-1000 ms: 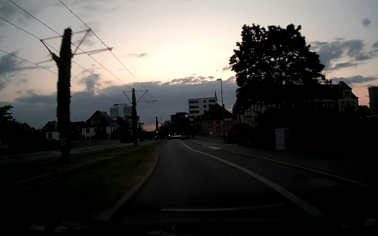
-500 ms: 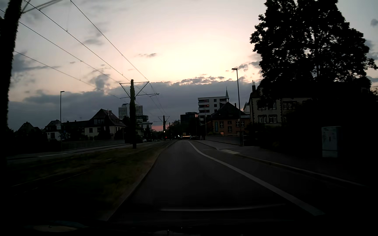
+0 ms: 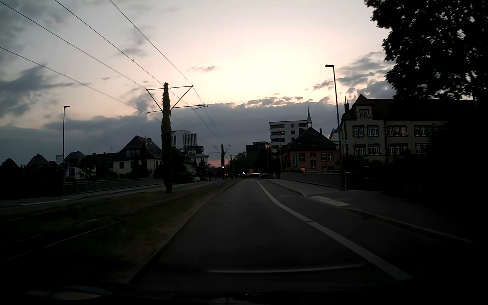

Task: Follow the waypoints while adhering to traffic rules and regulations

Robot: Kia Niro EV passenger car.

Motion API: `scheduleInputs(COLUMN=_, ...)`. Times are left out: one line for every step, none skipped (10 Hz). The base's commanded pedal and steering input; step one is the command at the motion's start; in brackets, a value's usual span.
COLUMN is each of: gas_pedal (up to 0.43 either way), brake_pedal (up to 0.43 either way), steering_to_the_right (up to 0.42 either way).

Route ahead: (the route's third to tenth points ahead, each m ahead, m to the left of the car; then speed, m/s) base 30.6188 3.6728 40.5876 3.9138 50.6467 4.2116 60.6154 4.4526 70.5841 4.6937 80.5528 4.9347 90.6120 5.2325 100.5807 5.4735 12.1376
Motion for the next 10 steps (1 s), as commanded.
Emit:
scheduleInputs(gas_pedal=0.087, brake_pedal=0.000, steering_to_the_right=-0.032)
scheduleInputs(gas_pedal=0.087, brake_pedal=0.000, steering_to_the_right=-0.028)
scheduleInputs(gas_pedal=0.087, brake_pedal=0.000, steering_to_the_right=-0.021)
scheduleInputs(gas_pedal=0.087, brake_pedal=0.000, steering_to_the_right=-0.015)
scheduleInputs(gas_pedal=0.087, brake_pedal=0.000, steering_to_the_right=-0.006)
scheduleInputs(gas_pedal=0.087, brake_pedal=0.000, steering_to_the_right=-0.001)
scheduleInputs(gas_pedal=0.087, brake_pedal=0.000, steering_to_the_right=-0.001)
scheduleInputs(gas_pedal=0.087, brake_pedal=0.000, steering_to_the_right=-0.001)
scheduleInputs(gas_pedal=0.087, brake_pedal=0.000, steering_to_the_right=0.000)
scheduleInputs(gas_pedal=0.087, brake_pedal=0.000, steering_to_the_right=0.000)
